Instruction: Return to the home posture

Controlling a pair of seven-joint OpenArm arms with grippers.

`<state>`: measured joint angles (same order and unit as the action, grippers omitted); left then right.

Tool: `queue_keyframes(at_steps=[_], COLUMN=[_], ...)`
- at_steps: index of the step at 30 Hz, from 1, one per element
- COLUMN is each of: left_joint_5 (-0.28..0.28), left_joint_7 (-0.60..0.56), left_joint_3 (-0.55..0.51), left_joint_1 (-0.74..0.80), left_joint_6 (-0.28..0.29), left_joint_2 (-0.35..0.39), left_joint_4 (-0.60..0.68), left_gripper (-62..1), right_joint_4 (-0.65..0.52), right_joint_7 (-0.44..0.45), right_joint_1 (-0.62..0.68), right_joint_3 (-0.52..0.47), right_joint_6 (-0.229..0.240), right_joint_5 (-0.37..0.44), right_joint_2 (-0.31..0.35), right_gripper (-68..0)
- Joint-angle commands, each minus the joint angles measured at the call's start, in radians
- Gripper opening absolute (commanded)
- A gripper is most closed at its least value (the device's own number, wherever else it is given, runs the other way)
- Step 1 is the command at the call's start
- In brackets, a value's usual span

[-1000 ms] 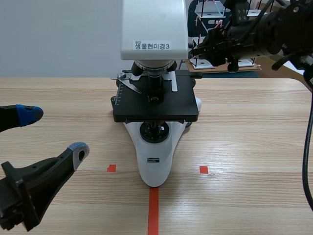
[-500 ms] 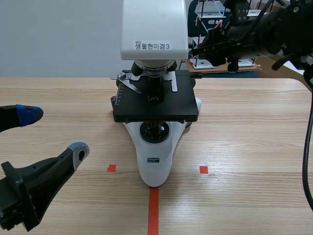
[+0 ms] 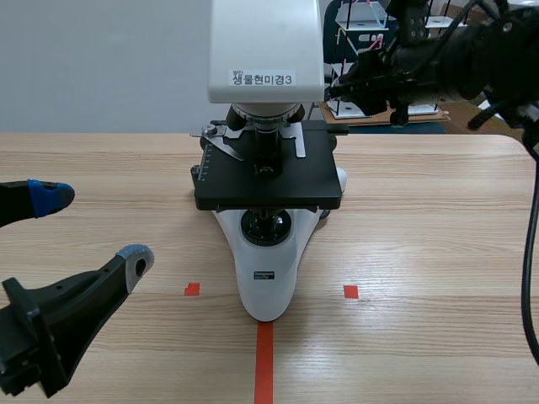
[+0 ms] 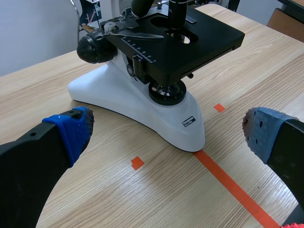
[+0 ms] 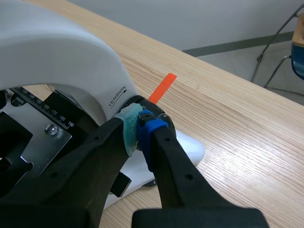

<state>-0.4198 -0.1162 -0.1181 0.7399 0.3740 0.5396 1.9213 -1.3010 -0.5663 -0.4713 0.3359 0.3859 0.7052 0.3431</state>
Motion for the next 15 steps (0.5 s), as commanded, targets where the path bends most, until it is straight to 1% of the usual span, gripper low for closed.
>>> queue_keyframes(at_steps=[1,4,7,10,12,15], left_joint_5=[-0.006,-0.006,-0.006,-0.006,-0.006,-0.006], left_joint_7=[-0.014,-0.014,-0.014,-0.014,-0.014,-0.014], left_joint_3=[-0.004,-0.004,-0.004,-0.004,-0.004,-0.004], left_joint_1=[0.007,0.007,0.007,0.007,0.007,0.007], left_joint_6=[0.002,0.002,0.002,0.002,0.002,0.002], left_joint_2=[-0.005,-0.005,-0.005,-0.005,-0.005,-0.005], left_joint_4=[0.008,0.008,0.008,0.008,0.008,0.008], left_gripper=[1.4,1.4,1.4,1.4,1.4,1.4], right_joint_4=[-0.055,-0.132,-0.229,-0.325,-0.39,-0.475], right_joint_7=[0.031,0.071,0.096,0.156,0.201,0.252], right_joint_1=[0.027,0.104,0.201,0.311,0.392,0.515], right_joint_3=[-0.016,-0.045,-0.083,-0.126,-0.164,-0.23], right_joint_6=[0.004,0.004,0.004,0.004,0.004,0.005], right_joint_5=[-0.016,-0.072,-0.1,-0.148,-0.191,-0.212], right_joint_2=[0.023,0.04,0.058,0.074,0.084,0.087], right_gripper=[-63.7,-55.9,-51.8,-47.3,-39.7,-22.0])
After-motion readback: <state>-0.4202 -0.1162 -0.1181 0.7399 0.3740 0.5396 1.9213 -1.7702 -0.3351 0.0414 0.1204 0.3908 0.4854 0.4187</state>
